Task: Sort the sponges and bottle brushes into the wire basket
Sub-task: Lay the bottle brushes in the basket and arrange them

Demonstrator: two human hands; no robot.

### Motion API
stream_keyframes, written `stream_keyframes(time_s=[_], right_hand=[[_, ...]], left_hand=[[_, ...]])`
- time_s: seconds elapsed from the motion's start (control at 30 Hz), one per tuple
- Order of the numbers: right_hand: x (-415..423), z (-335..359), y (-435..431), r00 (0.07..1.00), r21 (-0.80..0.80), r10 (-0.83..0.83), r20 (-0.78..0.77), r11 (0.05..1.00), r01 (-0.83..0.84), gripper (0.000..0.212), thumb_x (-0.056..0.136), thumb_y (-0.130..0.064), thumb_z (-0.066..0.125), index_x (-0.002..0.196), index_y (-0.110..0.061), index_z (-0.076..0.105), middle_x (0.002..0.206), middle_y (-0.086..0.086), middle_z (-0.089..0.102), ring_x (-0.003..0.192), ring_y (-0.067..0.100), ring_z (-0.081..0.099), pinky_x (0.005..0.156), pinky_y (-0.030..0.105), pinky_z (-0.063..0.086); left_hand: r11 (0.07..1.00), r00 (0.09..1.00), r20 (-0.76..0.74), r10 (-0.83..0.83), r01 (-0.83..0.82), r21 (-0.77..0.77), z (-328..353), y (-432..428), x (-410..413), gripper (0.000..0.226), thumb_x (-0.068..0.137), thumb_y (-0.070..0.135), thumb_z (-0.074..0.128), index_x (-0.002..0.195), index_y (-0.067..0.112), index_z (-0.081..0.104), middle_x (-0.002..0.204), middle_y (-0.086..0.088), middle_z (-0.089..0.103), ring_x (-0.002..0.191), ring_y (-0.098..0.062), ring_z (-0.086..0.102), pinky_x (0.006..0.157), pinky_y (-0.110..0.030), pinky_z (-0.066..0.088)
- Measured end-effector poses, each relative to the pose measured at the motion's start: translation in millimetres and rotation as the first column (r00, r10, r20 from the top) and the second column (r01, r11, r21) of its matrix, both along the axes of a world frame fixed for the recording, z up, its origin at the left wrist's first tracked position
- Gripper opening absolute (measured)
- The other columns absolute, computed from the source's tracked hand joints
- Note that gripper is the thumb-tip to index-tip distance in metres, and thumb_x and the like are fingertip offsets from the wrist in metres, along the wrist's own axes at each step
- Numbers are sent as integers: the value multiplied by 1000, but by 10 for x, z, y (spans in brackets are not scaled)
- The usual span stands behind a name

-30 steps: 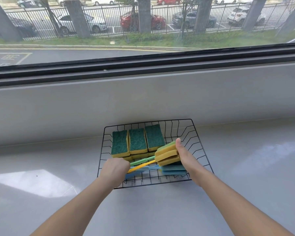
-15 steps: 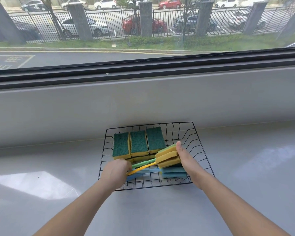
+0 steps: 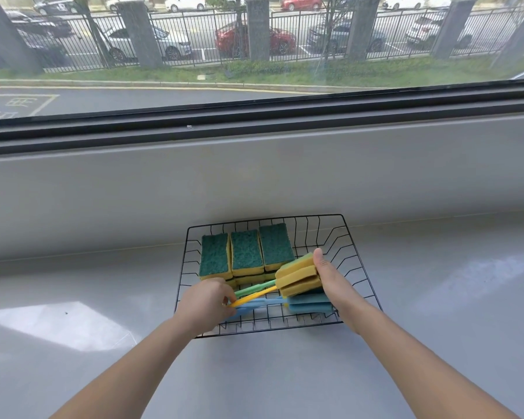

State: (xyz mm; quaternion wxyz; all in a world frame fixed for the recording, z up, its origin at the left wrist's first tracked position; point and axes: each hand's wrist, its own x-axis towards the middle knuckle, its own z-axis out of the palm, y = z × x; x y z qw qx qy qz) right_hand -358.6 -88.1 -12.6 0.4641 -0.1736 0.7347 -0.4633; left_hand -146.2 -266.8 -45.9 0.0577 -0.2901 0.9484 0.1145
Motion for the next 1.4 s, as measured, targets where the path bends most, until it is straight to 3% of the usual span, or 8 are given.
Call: stream_keyframes(time_s=[0.37, 0.53, 0.63, 0.77, 0.9, 1.0, 1.23, 1.4], right_hand=[[2, -13, 6, 1000, 3, 4, -15, 1000, -4, 81, 77, -89, 30, 133, -33, 49, 129, -4, 59, 125, 18, 53, 116, 49, 34], [11, -18, 11, 1000, 1, -1, -31, 1000, 1, 80, 78, -88, 30, 131, -32, 51, 133, -4, 57, 127, 17, 50, 112, 41, 32], [5, -29, 14, 999, 2, 1, -35, 1000, -1, 78, 82, -86, 26, 133, -33, 51, 133, -5, 56, 128, 16, 48, 112, 42, 31], [3, -37, 18, 999, -11, 0, -36, 1000, 0, 73, 84, -83, 24, 130, -34, 53, 131, -7, 57, 126, 14, 48, 104, 35, 28], [0, -39, 14, 999, -15, 3, -41, 1000, -3, 63, 86, -80, 23, 118, -37, 56, 120, -12, 60, 117, 9, 52, 100, 34, 28], [-4, -46, 16, 999, -19, 3, -36, 1000, -4, 52, 89, -79, 24, 106, -41, 55, 109, -23, 56, 104, -3, 49, 98, 33, 27], [-2, -58, 11, 1000, -9, 8, -29, 1000, -8, 61, 84, -82, 24, 112, -39, 57, 119, -13, 60, 114, 6, 52, 99, 35, 29], [-6, -74, 17, 1000, -12, 13, -27, 1000, -13, 63, 83, -85, 24, 118, -43, 55, 122, -14, 57, 117, 8, 49, 101, 34, 28]], left_hand=[[997, 999, 28, -38, 36, 66, 39, -31, 83, 29, 72, 52, 75, 94, 34, 73, 86, 16, 62, 76, -6, 55, 63, -29, 52], [994, 998, 53, -15, 9, 109, 50, -52, 63, 49, 64, 57, 75, 107, 39, 65, 96, 18, 58, 83, -6, 53, 67, -29, 50], [985, 995, 96, -25, 9, 172, 88, -65, 31, 56, 64, 63, 64, 116, 42, 60, 99, 16, 55, 87, -6, 52, 71, -31, 50], [970, 995, 99, 6, -30, 243, 83, -29, -73, 42, 82, 39, 40, 117, 37, 64, 109, 6, 56, 104, -16, 54, 83, -34, 49], [991, 991, 128, -31, 14, 133, -9, 10, -59, 40, 87, 22, 42, 117, 36, 65, 109, 5, 58, 102, -19, 56, 80, -36, 51], [994, 994, 100, -31, 21, 106, -19, 19, -47, 39, 88, 19, 43, 116, 34, 66, 110, 7, 59, 101, -18, 56, 76, -34, 50], [997, 999, 14, -29, 28, 70, -20, 22, -30, 16, 90, 28, 61, 103, 33, 69, 104, 11, 59, 96, -14, 57, 69, -26, 44], [995, 1000, -20, -20, 22, 102, 11, 35, -3, 22, 92, 21, 56, 102, 28, 74, 103, 12, 67, 96, -12, 59, 72, -24, 45]])
